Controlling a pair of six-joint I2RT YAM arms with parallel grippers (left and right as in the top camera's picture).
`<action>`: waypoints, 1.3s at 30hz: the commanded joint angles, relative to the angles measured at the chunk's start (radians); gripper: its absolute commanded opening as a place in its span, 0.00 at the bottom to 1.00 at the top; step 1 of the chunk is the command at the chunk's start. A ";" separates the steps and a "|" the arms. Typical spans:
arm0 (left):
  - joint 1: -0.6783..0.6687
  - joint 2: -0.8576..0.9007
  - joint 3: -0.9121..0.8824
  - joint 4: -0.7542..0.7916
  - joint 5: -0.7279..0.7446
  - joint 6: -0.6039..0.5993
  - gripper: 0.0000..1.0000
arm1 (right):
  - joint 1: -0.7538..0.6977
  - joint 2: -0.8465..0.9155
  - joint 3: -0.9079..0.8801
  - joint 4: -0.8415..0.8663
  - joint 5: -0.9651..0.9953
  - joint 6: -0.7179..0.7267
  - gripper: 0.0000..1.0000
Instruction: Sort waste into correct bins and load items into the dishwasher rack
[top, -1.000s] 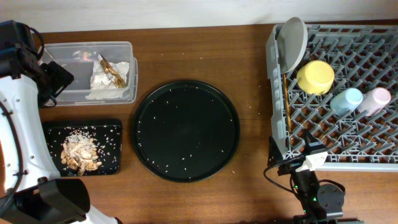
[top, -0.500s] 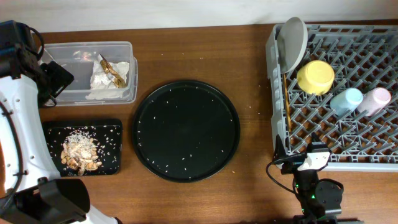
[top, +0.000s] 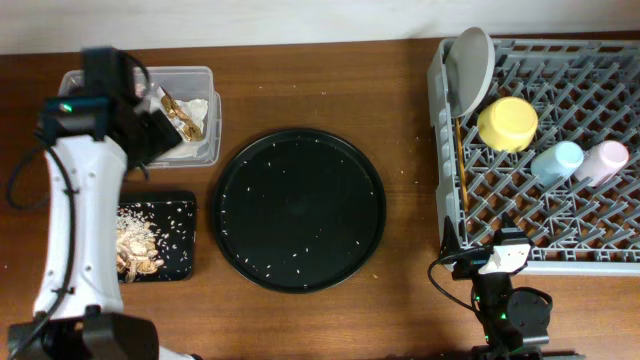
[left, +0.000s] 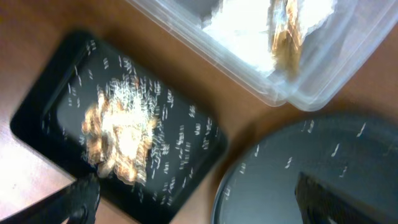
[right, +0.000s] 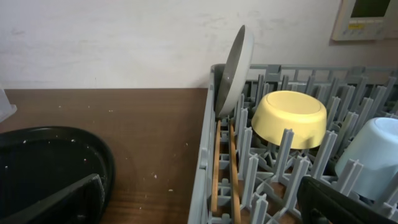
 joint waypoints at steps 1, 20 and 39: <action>-0.026 -0.181 -0.366 0.227 -0.003 0.041 0.99 | -0.007 -0.008 -0.005 -0.007 0.012 0.001 0.98; -0.026 -1.377 -1.720 1.236 0.233 0.364 0.99 | -0.007 -0.008 -0.005 -0.007 0.012 0.001 0.98; -0.028 -1.674 -1.720 1.213 0.226 0.558 0.99 | -0.007 -0.008 -0.005 -0.007 0.012 0.001 0.98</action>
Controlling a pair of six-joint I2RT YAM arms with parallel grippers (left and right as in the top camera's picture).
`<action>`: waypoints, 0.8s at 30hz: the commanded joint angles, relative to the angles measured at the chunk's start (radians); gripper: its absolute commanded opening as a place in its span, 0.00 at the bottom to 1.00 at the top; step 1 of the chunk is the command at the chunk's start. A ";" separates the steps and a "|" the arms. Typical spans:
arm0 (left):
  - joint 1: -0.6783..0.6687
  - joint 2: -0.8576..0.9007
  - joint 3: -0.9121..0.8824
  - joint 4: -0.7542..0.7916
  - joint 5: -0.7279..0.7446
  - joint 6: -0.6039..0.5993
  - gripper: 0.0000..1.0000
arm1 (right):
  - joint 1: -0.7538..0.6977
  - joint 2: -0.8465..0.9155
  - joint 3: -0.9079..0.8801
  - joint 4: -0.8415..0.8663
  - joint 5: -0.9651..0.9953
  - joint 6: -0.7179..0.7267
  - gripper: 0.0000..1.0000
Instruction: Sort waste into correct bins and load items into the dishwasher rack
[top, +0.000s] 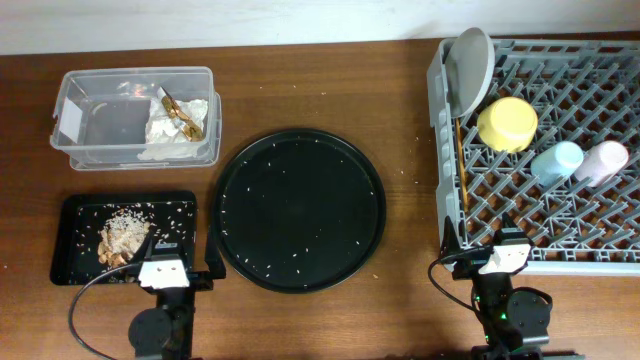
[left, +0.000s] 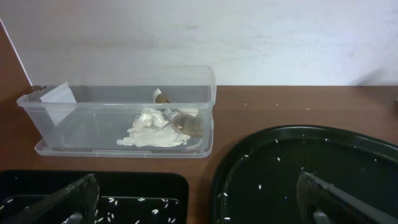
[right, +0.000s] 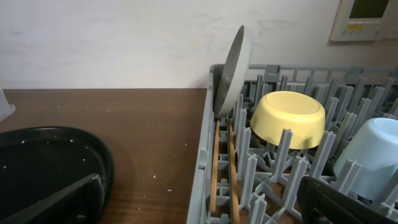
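A clear plastic bin (top: 80, 135) at the back left holds crumpled white paper (left: 152, 129) and a brown wrapper. In front of it a small black tray (top: 70, 262) carries food scraps and rice. A large round black plate (top: 300, 210) dotted with rice lies mid-table. The grey dish rack (top: 600, 255) on the right holds a grey plate (top: 470, 70), a yellow bowl (top: 507, 123), a blue cup (top: 556, 161), a pink cup (top: 603, 160) and chopsticks (right: 214, 168). My left gripper (left: 199, 205) is open and empty at the front edge. My right gripper (right: 205, 202) is open and empty by the rack's front corner.
Loose rice grains and crumbs dot the wooden table (top: 400, 120) between the round plate and the rack. A white wall runs behind the table.
My left arm was stretched out over the clear bin and small black tray. It is now drawn back low at the front edge, facing the bin. The right arm has not moved.
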 joint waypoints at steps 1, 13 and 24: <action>-0.001 -0.010 -0.003 -0.008 -0.002 0.029 0.99 | -0.007 -0.007 -0.006 -0.006 0.009 0.004 0.98; -0.001 -0.010 -0.003 -0.005 0.014 0.029 0.99 | -0.007 -0.007 -0.006 -0.006 0.009 0.004 0.98; -0.001 -0.010 -0.003 -0.005 0.013 0.029 0.99 | -0.007 -0.007 -0.006 -0.006 0.009 0.004 0.98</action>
